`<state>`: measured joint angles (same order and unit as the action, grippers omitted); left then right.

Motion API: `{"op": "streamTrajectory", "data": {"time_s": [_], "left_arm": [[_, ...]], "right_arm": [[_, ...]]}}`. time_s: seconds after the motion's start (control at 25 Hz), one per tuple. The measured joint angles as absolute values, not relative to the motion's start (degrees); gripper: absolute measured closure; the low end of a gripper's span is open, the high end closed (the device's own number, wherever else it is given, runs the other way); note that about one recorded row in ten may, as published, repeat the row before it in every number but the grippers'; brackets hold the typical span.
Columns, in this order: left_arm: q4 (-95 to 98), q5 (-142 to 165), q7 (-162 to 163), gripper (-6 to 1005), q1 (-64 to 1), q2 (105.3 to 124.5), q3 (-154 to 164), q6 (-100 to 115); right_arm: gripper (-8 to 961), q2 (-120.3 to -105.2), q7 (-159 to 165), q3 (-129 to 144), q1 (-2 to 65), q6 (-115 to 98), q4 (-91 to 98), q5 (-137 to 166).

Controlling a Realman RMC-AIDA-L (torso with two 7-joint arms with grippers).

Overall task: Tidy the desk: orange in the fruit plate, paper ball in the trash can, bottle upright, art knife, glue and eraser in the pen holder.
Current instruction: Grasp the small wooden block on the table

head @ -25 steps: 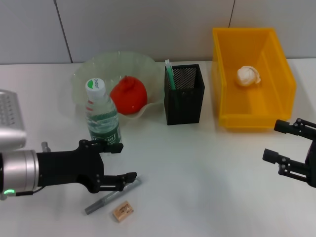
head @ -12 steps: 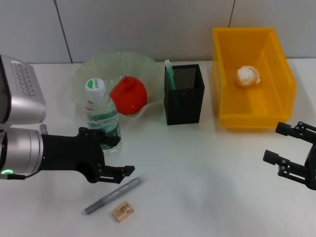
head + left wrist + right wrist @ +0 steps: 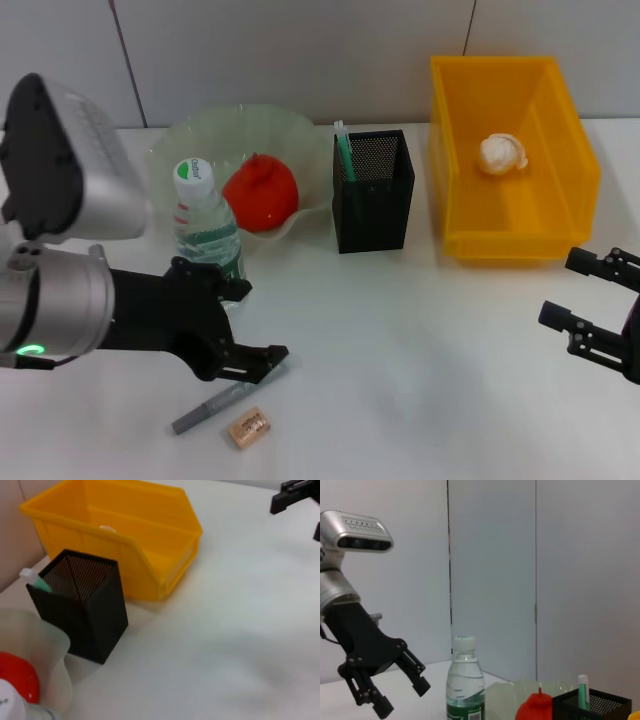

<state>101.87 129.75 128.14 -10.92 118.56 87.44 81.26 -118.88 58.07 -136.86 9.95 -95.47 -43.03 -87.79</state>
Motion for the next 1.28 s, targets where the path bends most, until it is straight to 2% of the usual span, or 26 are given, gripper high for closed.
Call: {"op": "streamTrajectory", "data": {"time_s": [0.4,1.28], "left_arm": [[102.68,138.1,143.18,203,-14.31,118.66,91.74,85.51],[96.92,146.29,147.47,204,-16.03,118.88,104.62,82.62]], "right_arm": [[258,-118.92,56.21,-139.04,10.51,-95.83,-39.87,-87.97],[258,-119.0,54.79,-139.65,11.6,-95.99,-37.36,-88.07]]}}
